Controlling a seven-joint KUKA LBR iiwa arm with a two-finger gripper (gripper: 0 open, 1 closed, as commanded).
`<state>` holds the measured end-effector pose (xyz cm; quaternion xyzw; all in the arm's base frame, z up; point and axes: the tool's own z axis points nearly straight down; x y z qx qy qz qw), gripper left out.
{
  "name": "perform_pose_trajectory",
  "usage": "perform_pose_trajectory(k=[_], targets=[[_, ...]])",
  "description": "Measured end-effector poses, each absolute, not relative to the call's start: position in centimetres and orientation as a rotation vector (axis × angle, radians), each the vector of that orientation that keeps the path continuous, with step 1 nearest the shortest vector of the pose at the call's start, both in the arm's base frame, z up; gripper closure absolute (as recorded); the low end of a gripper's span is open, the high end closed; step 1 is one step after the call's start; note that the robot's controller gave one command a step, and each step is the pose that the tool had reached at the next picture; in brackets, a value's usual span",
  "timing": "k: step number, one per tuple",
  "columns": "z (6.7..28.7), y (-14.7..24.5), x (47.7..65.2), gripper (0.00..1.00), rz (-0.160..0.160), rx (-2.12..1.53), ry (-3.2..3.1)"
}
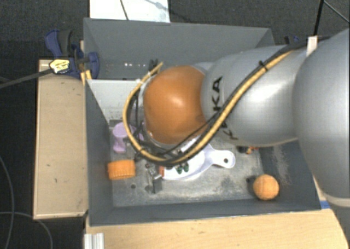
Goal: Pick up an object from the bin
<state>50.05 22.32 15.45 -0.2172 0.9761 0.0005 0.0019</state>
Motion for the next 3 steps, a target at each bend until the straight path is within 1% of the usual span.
perform_pose_trajectory(k=[1,2,3], targets=[[14.6,23.5,51.0,0.00,0.003,-0.860,3.017],[12.6,23.9,50.3,0.00,0.001,-1.080,2.947],[12.0,24.1,51.5,0.00,0.002,-1.347,2.834]])
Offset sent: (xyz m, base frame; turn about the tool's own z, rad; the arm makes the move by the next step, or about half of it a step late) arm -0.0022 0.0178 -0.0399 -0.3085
